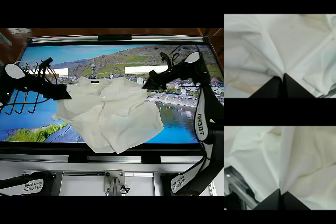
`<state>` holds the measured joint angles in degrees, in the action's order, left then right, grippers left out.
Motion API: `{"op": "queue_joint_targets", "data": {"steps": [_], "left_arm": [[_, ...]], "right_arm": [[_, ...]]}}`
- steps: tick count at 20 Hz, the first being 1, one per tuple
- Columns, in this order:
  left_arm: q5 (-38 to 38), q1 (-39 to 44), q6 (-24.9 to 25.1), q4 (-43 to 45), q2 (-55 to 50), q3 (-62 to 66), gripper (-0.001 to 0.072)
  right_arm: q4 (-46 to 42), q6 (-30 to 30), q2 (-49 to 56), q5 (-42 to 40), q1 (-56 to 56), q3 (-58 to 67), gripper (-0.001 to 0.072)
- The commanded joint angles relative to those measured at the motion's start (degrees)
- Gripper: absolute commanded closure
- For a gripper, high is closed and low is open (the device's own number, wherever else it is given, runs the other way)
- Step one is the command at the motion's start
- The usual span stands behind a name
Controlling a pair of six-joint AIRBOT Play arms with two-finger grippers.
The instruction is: Fold the shirts.
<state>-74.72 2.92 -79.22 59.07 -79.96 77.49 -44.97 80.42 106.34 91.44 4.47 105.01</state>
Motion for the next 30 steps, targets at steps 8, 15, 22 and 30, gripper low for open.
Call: {"op": "queue_joint_targets", "data": {"steps": [8,15,22,30], "left_arm": [[3.30,5.55,-6.56,3.39,1.97,-19.96,0.0449],[2.23,-2.60,-7.06,6.78,-0.81,8.98,0.0071],[2.58,6.27,-13.99,6.29,-28.63,30.82,0.0039],[3.87,6.69,-12.20,-4.39,-42.69,39.01,0.0039]], "right_arm": [[-6.88,-2.08,-19.65,-5.31,1.14,-41.72,0.0501],[-7.63,0.50,-19.37,-11.02,4.33,-17.44,0.0196],[-13.35,3.39,-16.92,-12.17,-2.47,-6.75,0.0108],[-16.55,4.87,-16.81,-7.87,-4.09,-6.82,0.0108]]}}
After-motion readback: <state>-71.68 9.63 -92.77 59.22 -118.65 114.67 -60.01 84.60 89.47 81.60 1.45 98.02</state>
